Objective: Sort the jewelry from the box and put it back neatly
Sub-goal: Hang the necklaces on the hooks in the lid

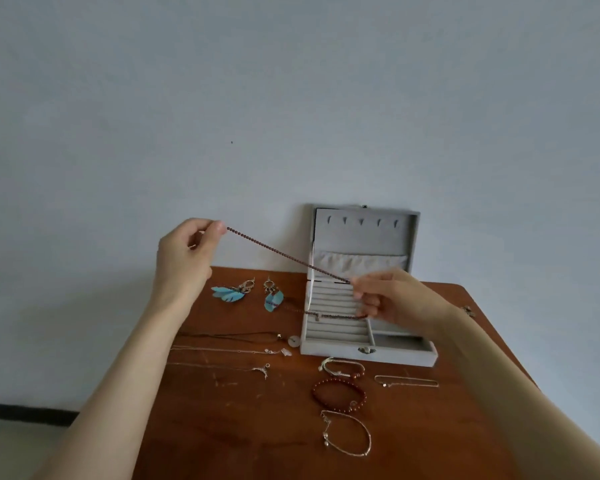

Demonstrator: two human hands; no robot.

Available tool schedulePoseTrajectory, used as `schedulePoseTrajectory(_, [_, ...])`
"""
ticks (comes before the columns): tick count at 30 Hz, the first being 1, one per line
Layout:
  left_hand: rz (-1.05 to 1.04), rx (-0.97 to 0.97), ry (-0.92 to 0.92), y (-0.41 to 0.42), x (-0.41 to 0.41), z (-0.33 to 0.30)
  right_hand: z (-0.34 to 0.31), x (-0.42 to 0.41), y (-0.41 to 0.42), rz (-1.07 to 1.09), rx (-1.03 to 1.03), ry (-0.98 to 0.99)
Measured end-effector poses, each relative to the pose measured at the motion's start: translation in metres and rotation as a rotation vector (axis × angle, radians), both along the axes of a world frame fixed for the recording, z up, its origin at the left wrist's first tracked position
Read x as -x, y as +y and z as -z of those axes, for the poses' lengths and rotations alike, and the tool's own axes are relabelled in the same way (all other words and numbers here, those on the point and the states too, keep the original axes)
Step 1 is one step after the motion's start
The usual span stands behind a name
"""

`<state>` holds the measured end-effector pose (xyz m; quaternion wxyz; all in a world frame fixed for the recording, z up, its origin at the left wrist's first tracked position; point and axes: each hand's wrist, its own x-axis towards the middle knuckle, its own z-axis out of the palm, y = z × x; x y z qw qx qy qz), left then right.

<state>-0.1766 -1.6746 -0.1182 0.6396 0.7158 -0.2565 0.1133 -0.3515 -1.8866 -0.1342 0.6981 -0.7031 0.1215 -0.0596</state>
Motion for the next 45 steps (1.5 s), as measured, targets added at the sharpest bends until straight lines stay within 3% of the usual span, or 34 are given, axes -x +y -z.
schedulePoseTrajectory(4, [0.076, -0.446, -0.293, -0.007, 0.028, 0.011, -0.008, 0.016, 0.004, -0.001, -0.678, -0.231])
schedulePoseTrajectory(6, [0.206, -0.627, -0.34, -0.011, 0.043, 0.018, -0.014, 0.018, 0.008, 0.078, -0.718, -0.284])
schedulePoseTrajectory(9, [0.39, -0.778, -0.393, -0.018, 0.065, 0.018, -0.014, 0.015, 0.016, 0.143, -0.514, -0.262])
schedulePoseTrajectory(12, [0.466, -0.698, -0.412, -0.027, 0.085, 0.011, -0.005, 0.008, 0.032, 0.111, -0.357, -0.216])
schedulePoseTrajectory(16, [0.302, -0.457, -0.36, -0.033, 0.092, 0.002, 0.006, 0.009, 0.051, -0.072, -0.28, -0.07])
schedulePoseTrajectory(22, [0.254, -0.454, -0.139, -0.026, 0.074, 0.017, 0.011, 0.018, 0.048, -0.107, -0.176, 0.038])
schedulePoseTrajectory(24, [0.291, -0.453, -0.063, -0.023, 0.069, 0.025, 0.009, 0.022, 0.041, -0.138, -0.285, 0.025])
schedulePoseTrajectory(27, [0.446, -0.406, 0.143, -0.018, 0.069, 0.033, 0.005, 0.025, 0.029, -0.118, -0.659, -0.198])
schedulePoseTrajectory(29, [0.521, -0.423, 0.198, -0.017, 0.072, 0.037, 0.001, 0.027, 0.02, -0.015, -0.788, -0.323])
schedulePoseTrajectory(31, [0.536, -0.477, 0.169, -0.021, 0.075, 0.041, -0.003, 0.028, 0.016, 0.061, -0.789, -0.371])
schedulePoseTrajectory(34, [0.431, -0.618, -0.078, -0.031, 0.08, 0.044, 0.002, 0.024, 0.015, 0.145, -0.744, -0.384])
schedulePoseTrajectory(38, [0.419, -0.641, -0.366, -0.041, 0.088, 0.037, 0.016, 0.015, 0.016, 0.172, -0.485, -0.274])
schedulePoseTrajectory(41, [0.368, -0.546, -0.432, -0.046, 0.091, 0.03, 0.024, 0.014, 0.02, 0.095, -0.301, -0.161])
schedulePoseTrajectory(45, [0.278, -0.47, -0.382, -0.05, 0.091, 0.024, 0.028, 0.015, 0.027, -0.006, -0.168, -0.021])
